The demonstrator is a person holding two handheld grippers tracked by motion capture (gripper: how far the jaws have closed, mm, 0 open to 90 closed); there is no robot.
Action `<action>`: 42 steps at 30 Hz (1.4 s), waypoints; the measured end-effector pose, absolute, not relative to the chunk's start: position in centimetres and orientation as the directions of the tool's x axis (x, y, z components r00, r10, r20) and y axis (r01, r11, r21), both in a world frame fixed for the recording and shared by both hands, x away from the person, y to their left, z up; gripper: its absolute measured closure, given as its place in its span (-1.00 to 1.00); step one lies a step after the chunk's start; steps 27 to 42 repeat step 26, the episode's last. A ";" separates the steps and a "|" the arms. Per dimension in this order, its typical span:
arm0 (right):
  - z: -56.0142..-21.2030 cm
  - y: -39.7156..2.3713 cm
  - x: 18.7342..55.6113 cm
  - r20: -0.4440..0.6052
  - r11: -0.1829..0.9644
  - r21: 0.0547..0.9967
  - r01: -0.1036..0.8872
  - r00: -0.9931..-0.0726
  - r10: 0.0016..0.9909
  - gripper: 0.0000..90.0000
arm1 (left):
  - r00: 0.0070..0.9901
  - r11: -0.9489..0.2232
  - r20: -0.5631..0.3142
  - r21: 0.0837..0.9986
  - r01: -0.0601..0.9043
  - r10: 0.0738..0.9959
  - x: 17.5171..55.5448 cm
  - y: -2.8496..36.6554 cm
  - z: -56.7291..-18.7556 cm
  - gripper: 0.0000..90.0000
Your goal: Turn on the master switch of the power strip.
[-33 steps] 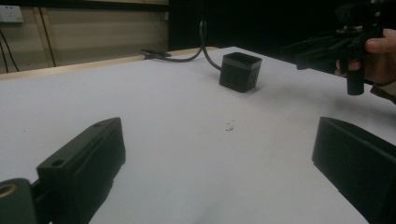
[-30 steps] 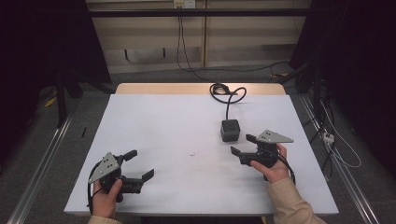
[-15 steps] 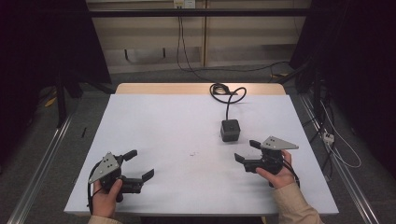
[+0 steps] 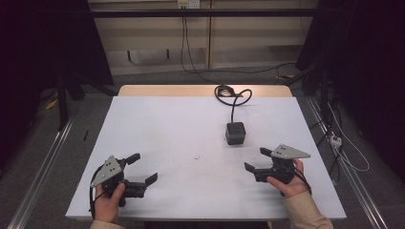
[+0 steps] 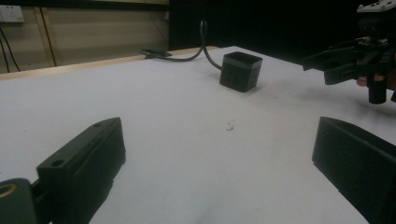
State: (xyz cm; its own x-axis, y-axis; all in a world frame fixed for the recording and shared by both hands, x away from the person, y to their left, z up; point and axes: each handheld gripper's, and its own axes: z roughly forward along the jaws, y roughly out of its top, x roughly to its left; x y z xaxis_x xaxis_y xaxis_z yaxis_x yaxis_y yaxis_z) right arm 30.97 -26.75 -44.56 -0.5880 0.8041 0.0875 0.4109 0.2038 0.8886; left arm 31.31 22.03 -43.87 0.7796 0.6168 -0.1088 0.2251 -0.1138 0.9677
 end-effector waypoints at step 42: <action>-45.1 -28.9 28.8 0.073 0.218 0.883 0.416 -0.581 0.811 -0.75 | 0.779 -0.120 -0.108 0.966 0.229 0.618 31.3 21.9 -44.0 -0.95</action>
